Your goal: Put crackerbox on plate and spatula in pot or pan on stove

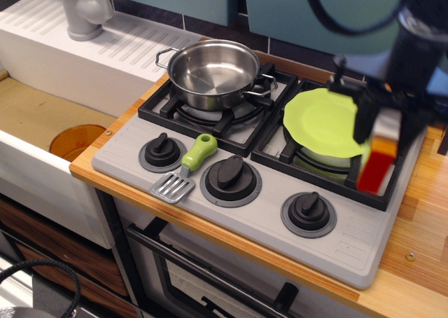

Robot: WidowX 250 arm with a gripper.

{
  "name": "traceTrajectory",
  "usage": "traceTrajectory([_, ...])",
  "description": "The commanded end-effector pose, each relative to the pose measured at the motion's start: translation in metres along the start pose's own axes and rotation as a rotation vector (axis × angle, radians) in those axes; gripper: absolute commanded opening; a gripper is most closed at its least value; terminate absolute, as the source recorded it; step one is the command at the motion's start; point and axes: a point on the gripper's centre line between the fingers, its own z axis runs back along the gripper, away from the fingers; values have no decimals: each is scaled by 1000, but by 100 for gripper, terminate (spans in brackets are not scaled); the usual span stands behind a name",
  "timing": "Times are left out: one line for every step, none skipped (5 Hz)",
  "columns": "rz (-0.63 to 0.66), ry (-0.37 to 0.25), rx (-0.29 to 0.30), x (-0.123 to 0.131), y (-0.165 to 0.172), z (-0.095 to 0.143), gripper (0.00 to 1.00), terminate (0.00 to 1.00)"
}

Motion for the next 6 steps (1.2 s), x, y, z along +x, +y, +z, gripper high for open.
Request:
traceTrajectory([-49, -107, -21, 63, 21, -7, 0, 0])
traceTrajectory([-74, -133, -38, 85, 29, -22, 0, 0])
traceTrajectory([-78, -143, -35, 89, 28, -29, 0, 0])
traceTrajectory([-94, -134, -41, 88, 26, -25, 0, 0])
traceTrajectory([-87, -125, -31, 85, 24, -21, 100, 0])
traceTrajectory([-78, -112, -42, 79, 20, -16, 100, 0])
